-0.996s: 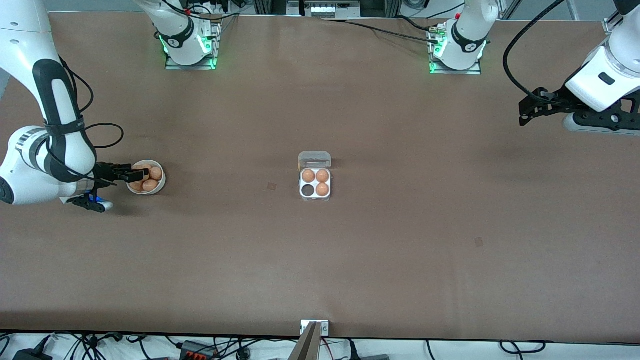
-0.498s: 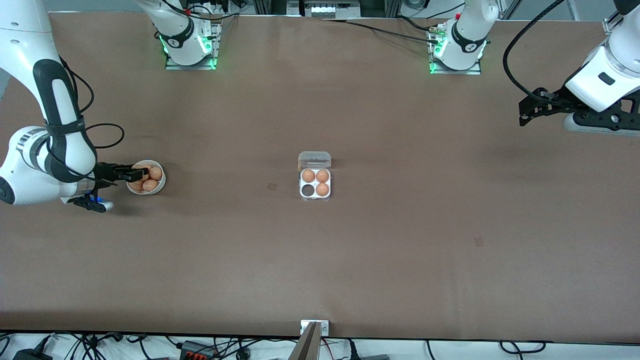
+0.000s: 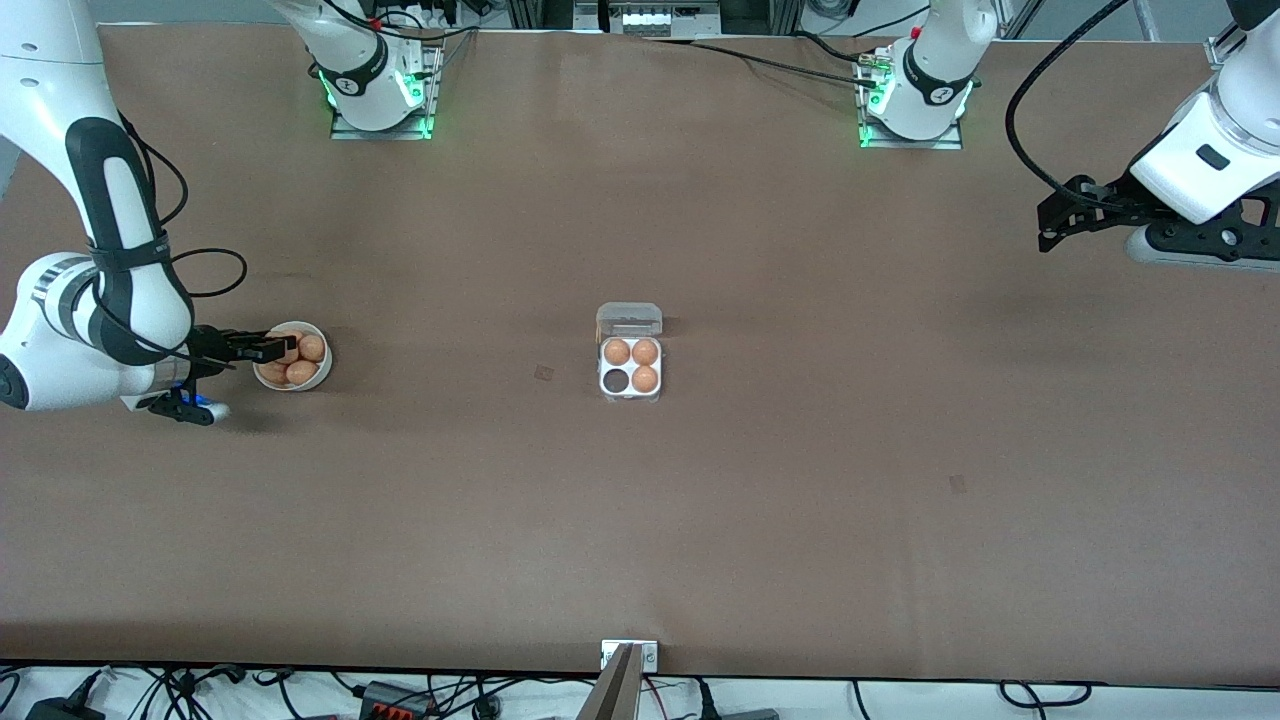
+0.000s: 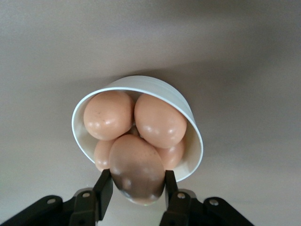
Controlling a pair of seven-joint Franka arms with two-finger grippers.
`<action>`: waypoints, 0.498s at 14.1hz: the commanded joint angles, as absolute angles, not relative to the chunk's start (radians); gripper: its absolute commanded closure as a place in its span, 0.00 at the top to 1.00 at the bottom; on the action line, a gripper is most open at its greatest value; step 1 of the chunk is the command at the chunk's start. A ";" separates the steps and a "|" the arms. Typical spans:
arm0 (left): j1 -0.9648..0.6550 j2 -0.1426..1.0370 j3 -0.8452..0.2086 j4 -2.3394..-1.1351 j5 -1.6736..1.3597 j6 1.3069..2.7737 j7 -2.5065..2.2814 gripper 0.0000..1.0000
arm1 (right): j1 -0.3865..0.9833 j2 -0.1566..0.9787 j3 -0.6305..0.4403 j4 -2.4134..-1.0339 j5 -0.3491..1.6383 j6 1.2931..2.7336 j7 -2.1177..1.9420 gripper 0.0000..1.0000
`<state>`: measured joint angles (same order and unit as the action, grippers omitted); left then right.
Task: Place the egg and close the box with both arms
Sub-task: 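Grasp one brown egg from the bowl with the right gripper and lift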
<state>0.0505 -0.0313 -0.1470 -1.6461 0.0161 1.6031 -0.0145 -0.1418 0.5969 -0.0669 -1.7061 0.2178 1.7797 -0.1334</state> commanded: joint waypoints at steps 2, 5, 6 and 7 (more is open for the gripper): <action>0.058 -0.020 -0.153 -1.617 0.002 1.582 0.006 1.00 | -0.149 0.588 -0.057 -1.697 0.233 1.769 -0.156 0.25; 0.058 -0.020 -0.153 -1.617 0.002 1.582 0.006 1.00 | -0.143 0.574 -0.055 -1.649 0.233 1.721 -0.158 0.24; 0.058 -0.020 -0.153 -1.617 0.002 1.582 0.006 1.00 | -0.143 0.574 -0.054 -1.610 0.232 1.680 -0.158 0.24; 0.058 -0.020 -0.153 -1.617 0.002 1.582 0.006 1.00 | -0.134 0.574 -0.054 -1.561 0.232 1.645 -0.160 0.24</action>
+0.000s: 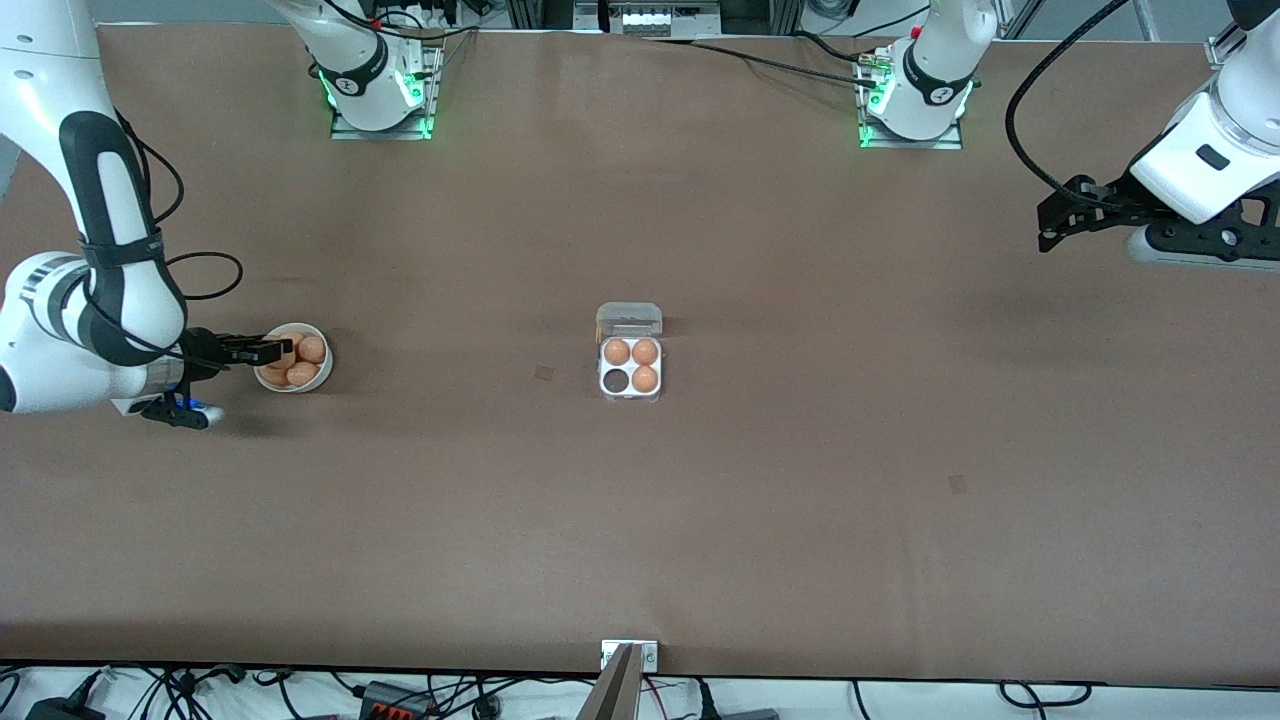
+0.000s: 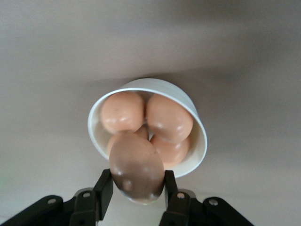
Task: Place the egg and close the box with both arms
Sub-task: 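Grasp one brown egg from the bowl with the right gripper and lift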
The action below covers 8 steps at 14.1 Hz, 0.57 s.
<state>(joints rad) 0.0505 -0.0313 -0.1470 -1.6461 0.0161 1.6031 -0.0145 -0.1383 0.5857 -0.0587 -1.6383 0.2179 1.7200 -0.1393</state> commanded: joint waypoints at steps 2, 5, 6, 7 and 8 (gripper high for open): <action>0.058 -0.020 -0.153 -1.617 0.002 1.582 0.006 1.00 | -0.080 0.574 -0.054 -1.471 0.232 1.611 -0.158 0.24; 0.058 -0.020 -0.153 -1.617 0.002 1.582 0.006 1.00 | 0.059 0.580 -0.057 -1.416 0.229 1.626 -0.126 0.24; 0.058 -0.020 -0.153 -1.617 0.002 1.582 0.006 1.00 | 0.113 0.586 -0.055 -1.396 0.226 1.644 -0.074 0.24; 0.058 -0.020 -0.153 -1.617 0.002 1.582 0.006 1.00 | 0.164 0.594 -0.057 -1.384 0.224 1.664 -0.030 0.24; 0.058 -0.020 -0.153 -1.617 0.002 1.582 0.008 1.00 | 0.213 0.604 -0.057 -1.370 0.222 1.677 -0.002 0.23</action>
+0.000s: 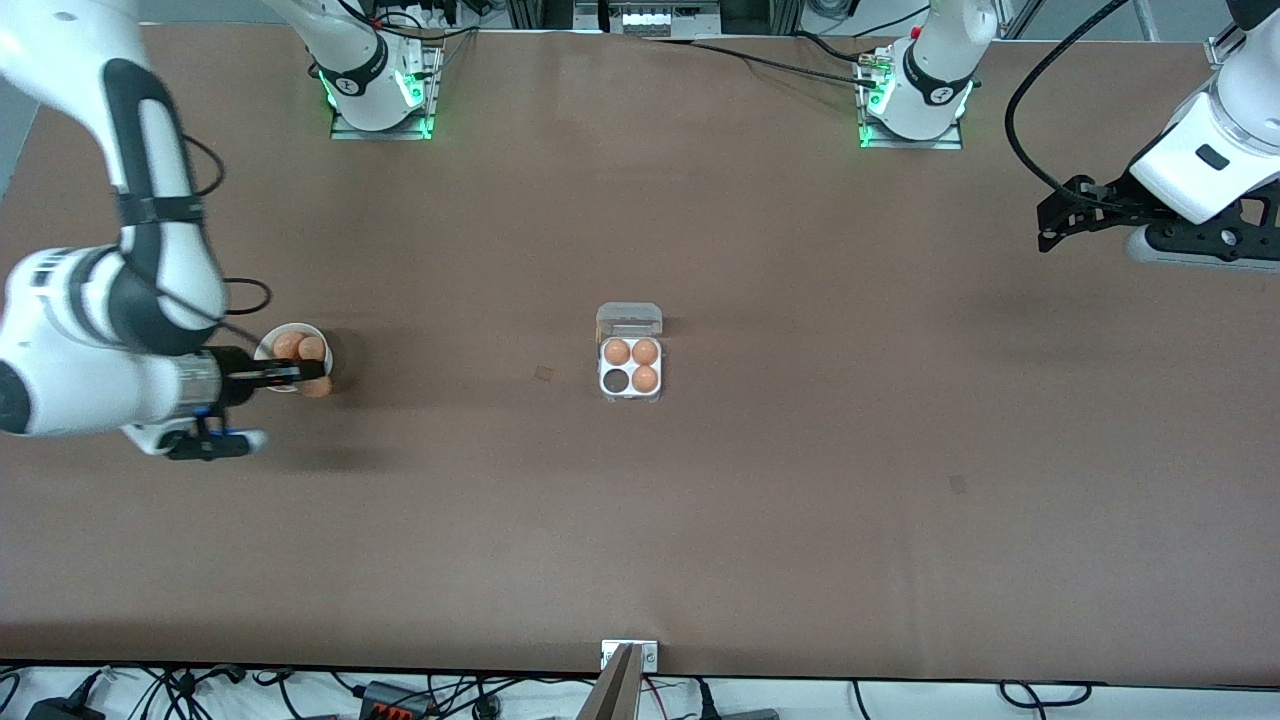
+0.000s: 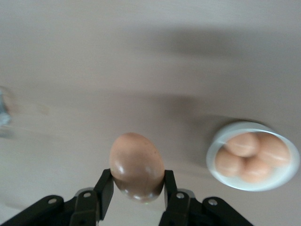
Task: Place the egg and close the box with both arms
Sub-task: 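Carry the egg with the right gripper to the carton's empty slot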
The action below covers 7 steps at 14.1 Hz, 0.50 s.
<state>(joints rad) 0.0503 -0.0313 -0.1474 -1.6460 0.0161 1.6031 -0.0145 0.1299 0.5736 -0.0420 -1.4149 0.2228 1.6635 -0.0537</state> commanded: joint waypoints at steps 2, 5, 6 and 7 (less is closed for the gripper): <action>0.060 -0.020 -0.153 -1.617 0.002 1.582 0.006 1.00 | 0.290 0.662 -0.057 -1.298 0.222 1.697 0.017 0.23; 0.060 -0.020 -0.153 -1.617 0.002 1.582 0.008 1.00 | 0.382 0.767 -0.055 -1.162 0.229 1.700 0.096 0.23; 0.060 -0.020 -0.153 -1.617 0.002 1.582 0.008 1.00 | 0.409 0.799 -0.055 -1.123 0.229 1.700 0.135 0.23; 0.060 -0.020 -0.153 -1.617 0.002 1.582 0.008 1.00 | 0.428 0.819 -0.055 -1.103 0.230 1.712 0.173 0.23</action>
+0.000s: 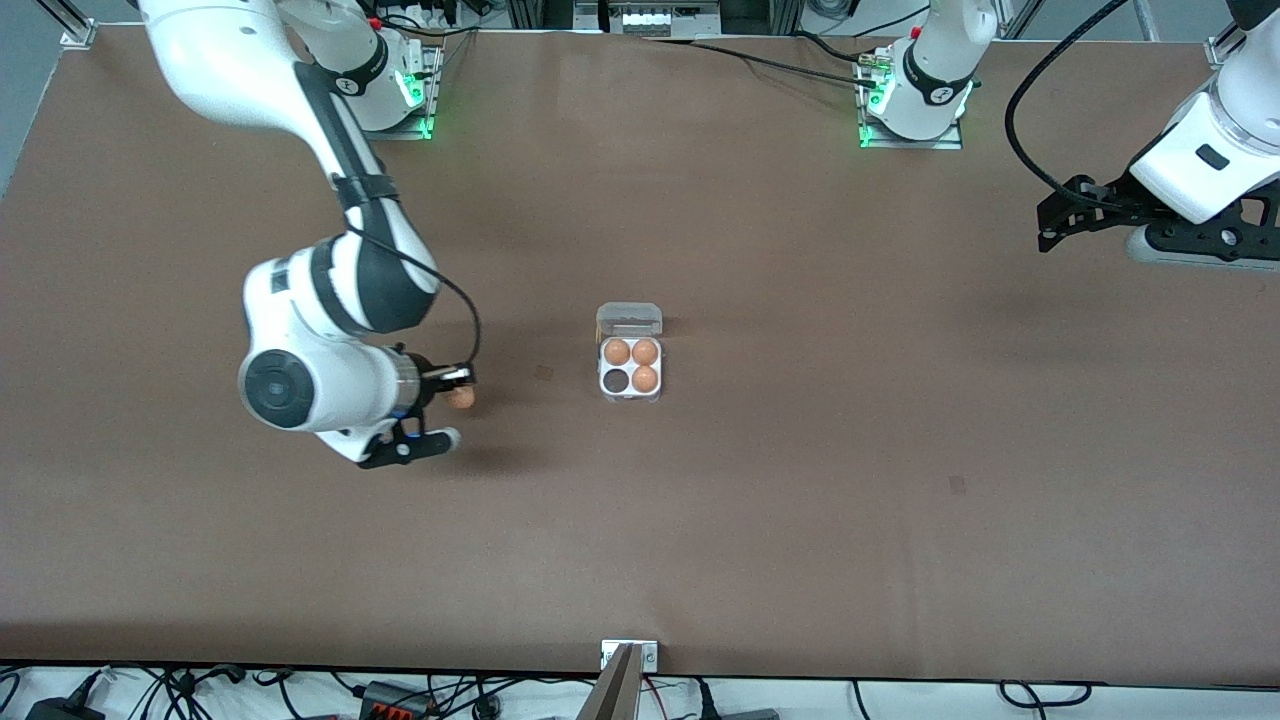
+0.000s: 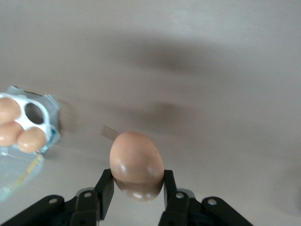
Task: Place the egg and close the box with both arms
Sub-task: 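Carry the egg with the right gripper to the carton's empty slot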
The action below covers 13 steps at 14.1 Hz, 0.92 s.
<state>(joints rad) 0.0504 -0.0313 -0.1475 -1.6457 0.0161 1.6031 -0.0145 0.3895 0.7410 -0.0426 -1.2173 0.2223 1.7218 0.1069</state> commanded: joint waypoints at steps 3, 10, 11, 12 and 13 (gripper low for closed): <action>0.060 -0.020 -0.153 -1.617 0.002 1.582 0.008 1.00 | 0.503 0.844 -0.054 -1.101 0.235 1.795 0.254 0.23; 0.061 -0.020 -0.153 -1.617 0.002 1.582 0.008 1.00 | 0.623 0.884 -0.054 -1.104 0.291 1.905 0.367 0.23; 0.061 -0.020 -0.153 -1.617 0.002 1.582 0.008 1.00 | 0.629 0.894 -0.054 -1.106 0.290 1.905 0.382 0.23; 0.061 -0.020 -0.153 -1.617 0.002 1.582 0.008 1.00 | 0.640 0.903 -0.054 -1.108 0.290 1.905 0.391 0.23; 0.061 -0.020 -0.153 -1.617 0.002 1.582 0.008 1.00 | 0.659 0.914 -0.057 -1.108 0.287 1.905 0.408 0.23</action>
<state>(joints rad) 0.0508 -0.0312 -0.1475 -1.6455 0.0161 1.6031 -0.0145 0.6300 0.8805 -0.0423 -1.1361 0.2706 1.9039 0.3746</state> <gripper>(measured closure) 0.000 0.524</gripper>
